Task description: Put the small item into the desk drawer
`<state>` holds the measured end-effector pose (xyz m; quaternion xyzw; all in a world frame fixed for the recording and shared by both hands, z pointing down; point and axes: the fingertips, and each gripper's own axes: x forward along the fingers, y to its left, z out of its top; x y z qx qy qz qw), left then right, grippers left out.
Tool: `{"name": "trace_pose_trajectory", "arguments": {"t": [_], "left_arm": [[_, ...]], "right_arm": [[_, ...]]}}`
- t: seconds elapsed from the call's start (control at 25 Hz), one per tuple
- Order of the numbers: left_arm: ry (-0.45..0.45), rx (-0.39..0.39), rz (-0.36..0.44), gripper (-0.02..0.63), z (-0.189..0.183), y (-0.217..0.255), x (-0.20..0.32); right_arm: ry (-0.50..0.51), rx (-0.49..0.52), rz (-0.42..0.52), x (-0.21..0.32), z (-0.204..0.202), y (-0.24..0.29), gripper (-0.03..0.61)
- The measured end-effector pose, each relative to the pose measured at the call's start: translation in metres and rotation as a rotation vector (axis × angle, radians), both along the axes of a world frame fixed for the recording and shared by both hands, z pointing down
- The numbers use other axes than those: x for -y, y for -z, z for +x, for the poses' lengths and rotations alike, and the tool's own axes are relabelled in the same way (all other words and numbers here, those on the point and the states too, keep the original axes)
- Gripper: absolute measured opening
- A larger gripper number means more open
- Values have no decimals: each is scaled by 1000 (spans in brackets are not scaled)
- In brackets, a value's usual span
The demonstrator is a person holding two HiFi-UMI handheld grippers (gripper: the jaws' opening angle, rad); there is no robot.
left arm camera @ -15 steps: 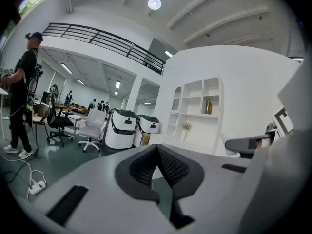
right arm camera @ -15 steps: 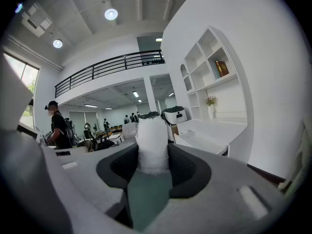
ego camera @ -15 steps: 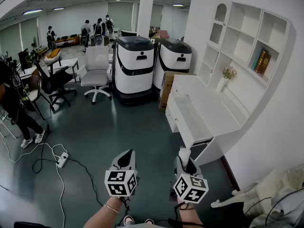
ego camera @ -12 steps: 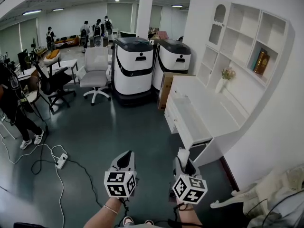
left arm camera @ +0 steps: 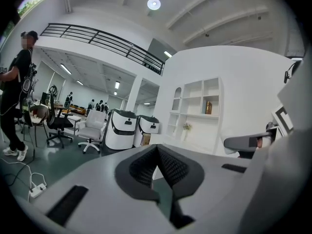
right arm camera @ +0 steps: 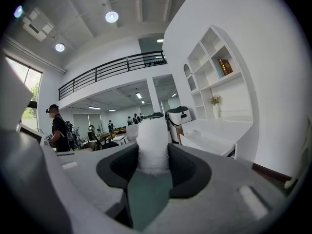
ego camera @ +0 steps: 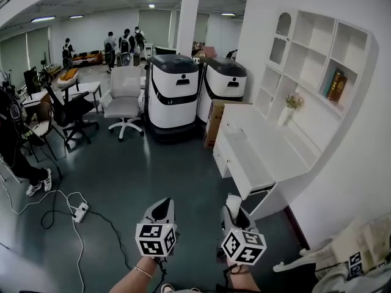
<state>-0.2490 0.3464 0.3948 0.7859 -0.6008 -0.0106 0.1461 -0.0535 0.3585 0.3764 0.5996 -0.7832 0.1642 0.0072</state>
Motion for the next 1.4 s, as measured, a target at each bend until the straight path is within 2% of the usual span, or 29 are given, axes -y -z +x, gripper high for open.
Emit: {"name": "trace_pose_trajectory", "arguments": {"t": [0.16, 0.4, 0.68, 0.84, 1.08, 1.4], "left_arm": [[-20, 11, 0, -6, -9, -3, 3], [-61, 15, -52, -6, -15, -27, 11], [-99, 15, -61, -6, -11, -34, 51], [-102, 8, -61, -6, -7, -37, 89], [-103, 19, -74, -6, 6, -37, 166], [-141, 49, -47, -6, 46, -17, 277]], "right_arm": [[-15, 1, -23, -1, -8, -8, 179], [-59, 11, -66, -1, -10, -28, 179], [-115, 20, -81, 31, -2, -38, 181], [-129, 20, -84, 67, 5, -42, 181], [-137, 43, -84, 149, 19, -40, 181], [-152, 66, -64, 258, 54, -26, 180]]}}
